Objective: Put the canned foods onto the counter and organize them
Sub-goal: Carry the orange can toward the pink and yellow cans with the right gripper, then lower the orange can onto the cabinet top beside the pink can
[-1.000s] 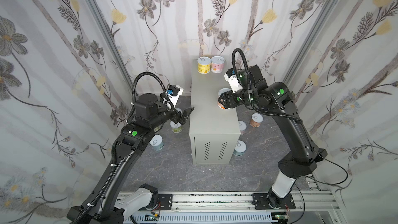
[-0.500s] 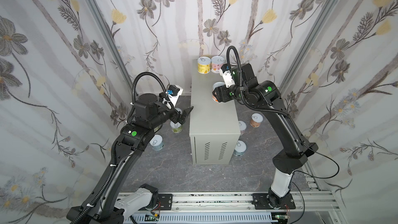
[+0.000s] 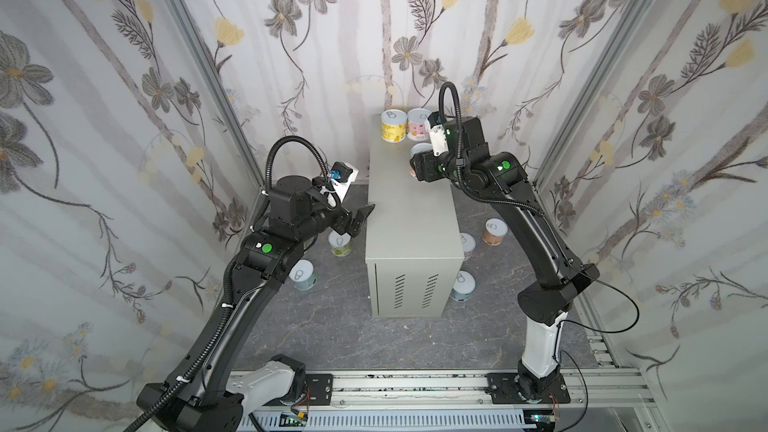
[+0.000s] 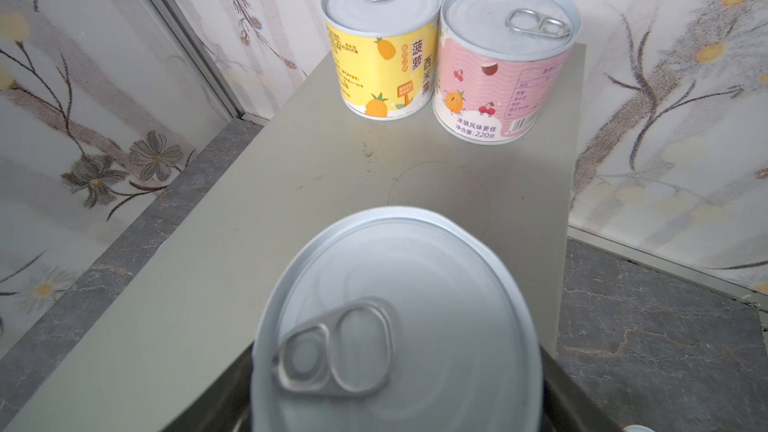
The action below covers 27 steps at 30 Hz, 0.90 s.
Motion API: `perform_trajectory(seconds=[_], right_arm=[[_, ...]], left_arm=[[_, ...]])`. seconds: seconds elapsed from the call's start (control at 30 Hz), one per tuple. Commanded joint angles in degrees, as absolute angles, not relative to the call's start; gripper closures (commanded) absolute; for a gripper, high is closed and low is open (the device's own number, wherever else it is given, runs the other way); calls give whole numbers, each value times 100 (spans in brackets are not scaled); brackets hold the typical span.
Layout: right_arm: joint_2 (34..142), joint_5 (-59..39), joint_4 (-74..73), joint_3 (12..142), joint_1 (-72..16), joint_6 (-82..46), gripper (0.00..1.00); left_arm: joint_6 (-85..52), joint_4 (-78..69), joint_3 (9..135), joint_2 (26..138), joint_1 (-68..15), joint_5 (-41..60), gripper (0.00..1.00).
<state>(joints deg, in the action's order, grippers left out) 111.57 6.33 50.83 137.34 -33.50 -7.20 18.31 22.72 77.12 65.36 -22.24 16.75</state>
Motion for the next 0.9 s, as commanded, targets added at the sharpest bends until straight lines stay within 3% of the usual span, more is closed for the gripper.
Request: perform_trajectory(seconds=[0.0, 0.57, 0.77, 0.87], right_arm=[[11284, 760, 5734, 13711, -3305, -598, 23], [11338, 765, 5299, 13548, -3295, -556, 9], [10609, 782, 4241, 12152, -3306, -586, 5], [9935, 685, 3105, 10822, -3330, -663, 4]], left_arm=[[2002, 2092, 7722, 6590, -2224, 1636, 0], [2004, 2149, 7867, 6810, -2224, 1695, 0], [2013, 2129, 7893, 6895, -2224, 1685, 0], [2038, 2023, 7826, 6917, -2224, 1648, 0]])
